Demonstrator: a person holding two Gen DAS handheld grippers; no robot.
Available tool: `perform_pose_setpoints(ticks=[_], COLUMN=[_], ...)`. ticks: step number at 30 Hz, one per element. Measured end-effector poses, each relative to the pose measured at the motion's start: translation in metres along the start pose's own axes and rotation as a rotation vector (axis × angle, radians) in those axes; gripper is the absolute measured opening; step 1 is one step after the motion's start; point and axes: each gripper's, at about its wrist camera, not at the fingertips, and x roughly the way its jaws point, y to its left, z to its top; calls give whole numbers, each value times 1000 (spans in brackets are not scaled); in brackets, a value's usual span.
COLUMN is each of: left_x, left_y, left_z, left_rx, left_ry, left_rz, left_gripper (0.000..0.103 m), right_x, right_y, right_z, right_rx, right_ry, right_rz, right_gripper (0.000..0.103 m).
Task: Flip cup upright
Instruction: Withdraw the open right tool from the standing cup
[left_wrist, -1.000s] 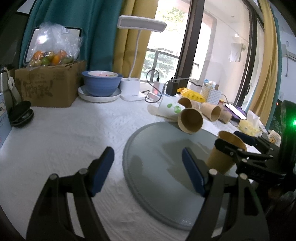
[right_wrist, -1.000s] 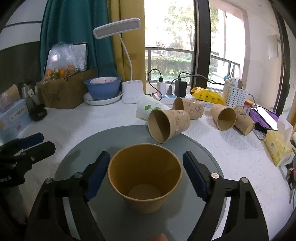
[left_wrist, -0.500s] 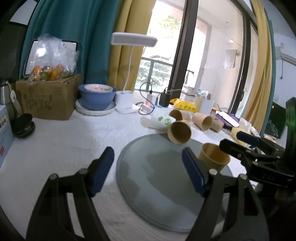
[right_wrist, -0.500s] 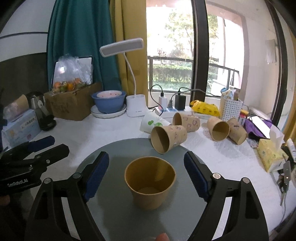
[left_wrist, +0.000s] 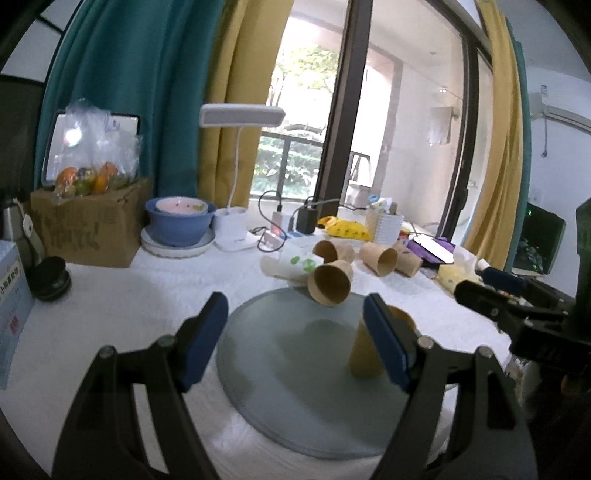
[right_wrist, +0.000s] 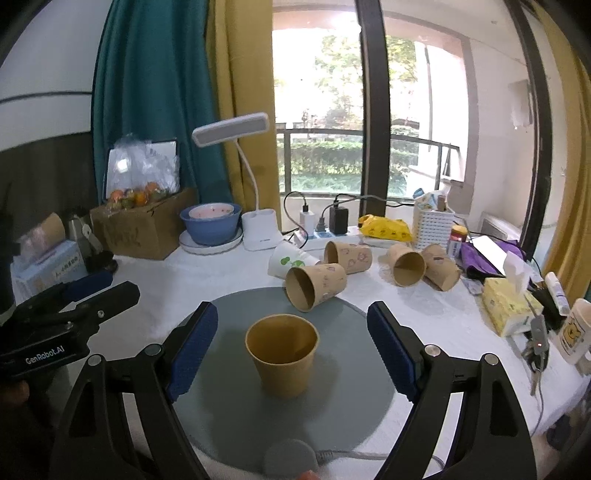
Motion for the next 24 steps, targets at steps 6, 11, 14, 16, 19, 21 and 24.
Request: perform_pose_setpoints(ticks=[6,11,14,16,19,21,24], left_x=[-15,-28,-35,-40,-42,-41,-39], left_y=[-7,-16,-21,-23,-25,-27,-28], left_z=[12,21,25,26,26,25,25], left_rx=[20,39,56,61,67,72,76], left_ry=[-42,-83,-112,-134,-150,-151,-148], left_rz=[8,9,12,13,37,65,48], left_gripper=[77,77,77,77,77,77,77], right_x=[-25,-39,-44,-46,-47,-45,-40], right_y=[-8,-13,-14,-14,-13,-13,-12], right_z=[7,12,13,14,13,12,11], right_rx=[10,19,22,18,10,11,16], right_ry=[-41,-72,-79,-83,-83,-78,-63], right_rz=[-18,-22,-13,-8,-7,-5,-1], right_gripper=[85,85,85,85,85,85,85])
